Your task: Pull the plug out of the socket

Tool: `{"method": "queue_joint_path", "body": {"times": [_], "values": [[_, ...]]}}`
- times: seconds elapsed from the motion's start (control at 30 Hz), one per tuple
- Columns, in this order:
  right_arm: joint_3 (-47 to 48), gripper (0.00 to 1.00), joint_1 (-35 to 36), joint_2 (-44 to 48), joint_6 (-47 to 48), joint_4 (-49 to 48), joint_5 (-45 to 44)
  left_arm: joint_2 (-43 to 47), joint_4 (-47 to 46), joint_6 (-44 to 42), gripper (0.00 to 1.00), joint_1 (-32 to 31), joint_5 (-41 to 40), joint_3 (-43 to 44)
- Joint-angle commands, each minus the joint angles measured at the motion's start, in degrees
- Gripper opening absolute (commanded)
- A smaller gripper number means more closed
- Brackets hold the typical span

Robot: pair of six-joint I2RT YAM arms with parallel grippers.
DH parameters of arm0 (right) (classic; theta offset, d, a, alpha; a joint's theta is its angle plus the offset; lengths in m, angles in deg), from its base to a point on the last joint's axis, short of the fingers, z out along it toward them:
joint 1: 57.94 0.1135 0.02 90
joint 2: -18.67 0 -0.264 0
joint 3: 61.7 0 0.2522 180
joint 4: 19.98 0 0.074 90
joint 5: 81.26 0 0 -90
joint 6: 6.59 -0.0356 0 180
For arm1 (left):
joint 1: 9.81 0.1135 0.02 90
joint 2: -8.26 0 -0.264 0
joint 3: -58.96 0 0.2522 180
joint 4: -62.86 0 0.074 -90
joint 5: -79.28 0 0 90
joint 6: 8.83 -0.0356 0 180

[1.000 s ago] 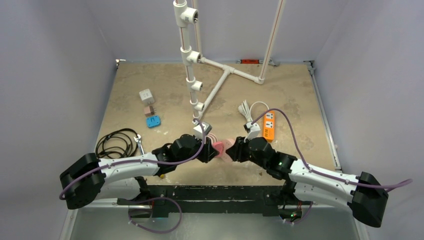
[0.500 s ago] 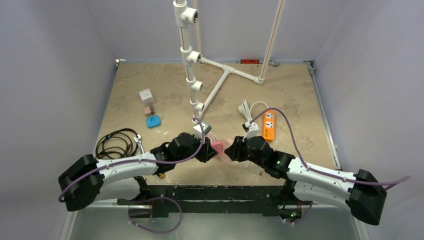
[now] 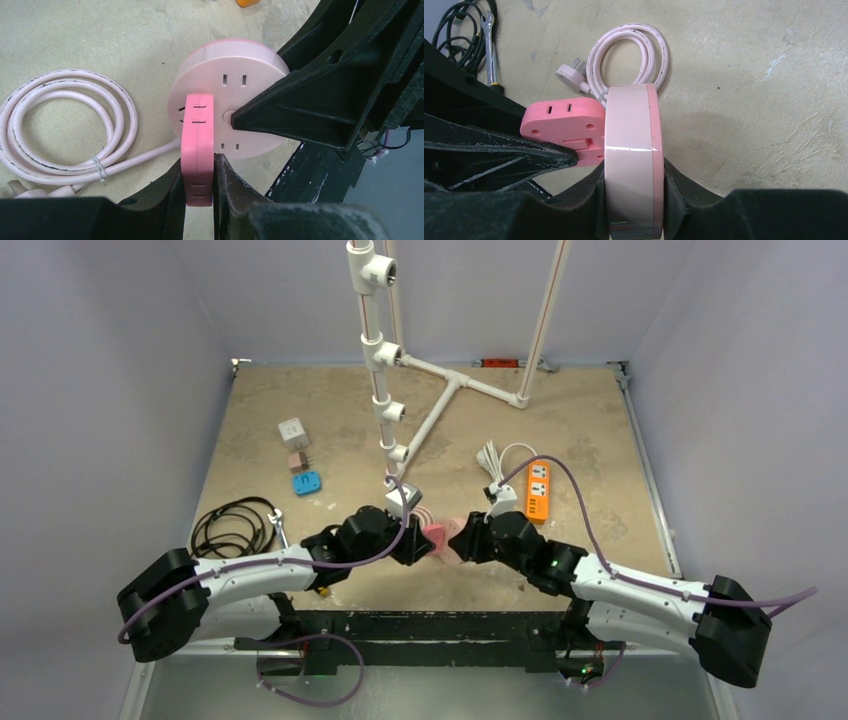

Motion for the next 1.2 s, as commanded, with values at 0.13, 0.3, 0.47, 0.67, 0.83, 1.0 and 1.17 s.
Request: {"method": "queue_joint_path", "body": {"times": [0.13, 0.3, 0.47, 0.67, 0.83, 1.0, 1.17], "values": [[1.20, 0.00, -0.72, 0.19, 0.53, 5.55, -6.93, 2.00, 6.20, -0.30, 0.00, 0.80, -8.24, 1.69], [1.12, 0.00, -0.75, 0.88, 0.53, 5.57, -6.44, 0.10, 5.79, 0.72, 0.00, 2.20, -8.20, 1.26], [0.95, 0.00, -0.69, 1.38, 0.66, 5.68, -6.60, 0.22, 4.46, 0.55, 0.00, 2.30, -7.28, 1.65], [0.69, 0.00, -0.67, 1.63, 0.79, 5.58, -6.65, 1.24, 4.69, 0.31, 0.00, 2.55, -7.08, 1.81], [1.00, 0.00, -0.69, 2.77, 0.97, 6.35, -7.07, 2.91, 6.69, -0.23, 0.00, 4.18, -7.00, 2.09], [3.57, 0.00, -0.75, 4.88, 1.72, 11.27, -11.20, 5.17, 10.80, -1.66, 0.00, 9.38, -5.81, 2.82], [7.16, 0.00, -1.51, 7.51, 2.63, 17.31, -17.93, 7.86, 14.07, -2.76, 0.00, 17.21, -3.77, 3.39]]}}
